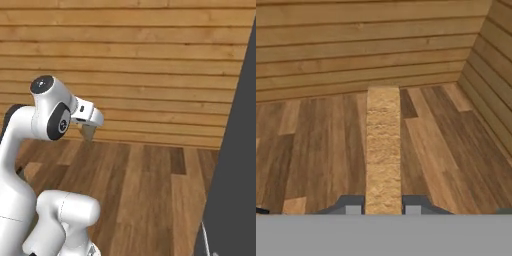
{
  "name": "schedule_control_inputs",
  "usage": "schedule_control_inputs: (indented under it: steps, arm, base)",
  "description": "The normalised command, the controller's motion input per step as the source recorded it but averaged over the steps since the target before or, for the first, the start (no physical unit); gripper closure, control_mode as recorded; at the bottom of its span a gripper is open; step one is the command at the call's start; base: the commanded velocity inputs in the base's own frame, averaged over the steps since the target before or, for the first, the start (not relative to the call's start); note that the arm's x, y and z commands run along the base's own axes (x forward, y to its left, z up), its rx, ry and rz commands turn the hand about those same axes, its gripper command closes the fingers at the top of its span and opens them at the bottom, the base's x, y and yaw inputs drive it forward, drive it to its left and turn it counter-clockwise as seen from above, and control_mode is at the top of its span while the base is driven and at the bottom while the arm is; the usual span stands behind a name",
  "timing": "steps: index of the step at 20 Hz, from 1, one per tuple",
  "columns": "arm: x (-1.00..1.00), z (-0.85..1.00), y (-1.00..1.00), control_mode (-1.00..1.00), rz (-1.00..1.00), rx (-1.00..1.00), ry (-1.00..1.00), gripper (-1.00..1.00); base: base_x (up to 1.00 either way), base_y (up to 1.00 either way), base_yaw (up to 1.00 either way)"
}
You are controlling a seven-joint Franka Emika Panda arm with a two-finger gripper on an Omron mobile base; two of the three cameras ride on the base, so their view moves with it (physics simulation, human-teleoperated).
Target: Start the toaster. Once the lever pops up, take the bread to the plate on the dining counter.
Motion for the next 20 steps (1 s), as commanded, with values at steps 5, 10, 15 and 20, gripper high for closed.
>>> schedule_control_inputs:
  steps: [5,10,15,20]
  arm:
    - [0.0,0.0,0.0,1.0,0.0,0.0,0.0,1.0]
    - [0.0,0.0,0.0,1.0,0.0,0.0,0.0,1.0]
    - [0.0,0.0,0.0,1.0,0.0,0.0,0.0,1.0]
    - [0.0,0.0,0.0,1.0,0.0,0.0,0.0,1.0]
  base:
    - [1.0,0.26,0.0]
    - [1.0,0.24,0.02]
    - [1.0,0.4,0.15]
    - [1.0,0.23,0.44]
